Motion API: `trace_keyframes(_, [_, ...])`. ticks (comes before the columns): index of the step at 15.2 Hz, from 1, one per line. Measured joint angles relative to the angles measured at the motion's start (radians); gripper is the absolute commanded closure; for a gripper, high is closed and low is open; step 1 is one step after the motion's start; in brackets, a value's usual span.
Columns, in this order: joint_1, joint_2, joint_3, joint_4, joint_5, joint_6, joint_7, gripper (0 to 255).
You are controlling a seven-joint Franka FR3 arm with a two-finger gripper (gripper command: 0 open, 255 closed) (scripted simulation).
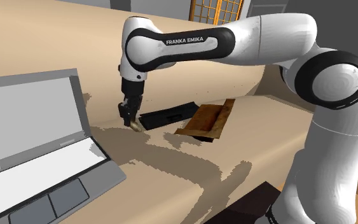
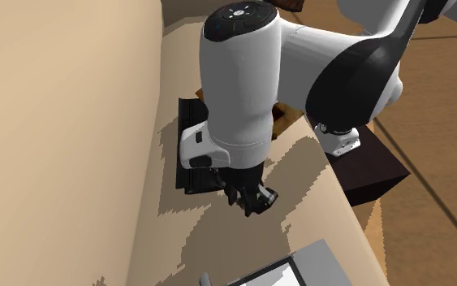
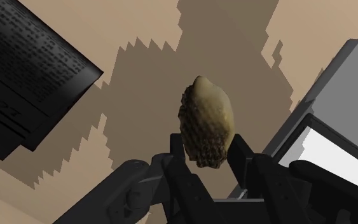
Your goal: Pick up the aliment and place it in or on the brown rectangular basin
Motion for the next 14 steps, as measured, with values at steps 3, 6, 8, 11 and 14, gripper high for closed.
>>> trace_keyframes(3, [0.0, -0.002, 0.0, 0.033, 0.0, -0.035, 0.003, 255])
trace_keyframes(6, [0.0, 0.001, 0.0, 0.079, -0.002, -0.077, 0.008, 255])
trace_keyframes(8, [0.001, -0.002, 0.001, 0.102, -0.002, -0.103, 0.012, 255])
trace_keyframes(11, [0.002, 0.009, 0.001, 0.155, -0.005, -0.146, 0.017, 255])
trace_keyframes(14, [0.002, 0.009, 0.001, 0.198, -0.005, -0.189, 0.02, 255])
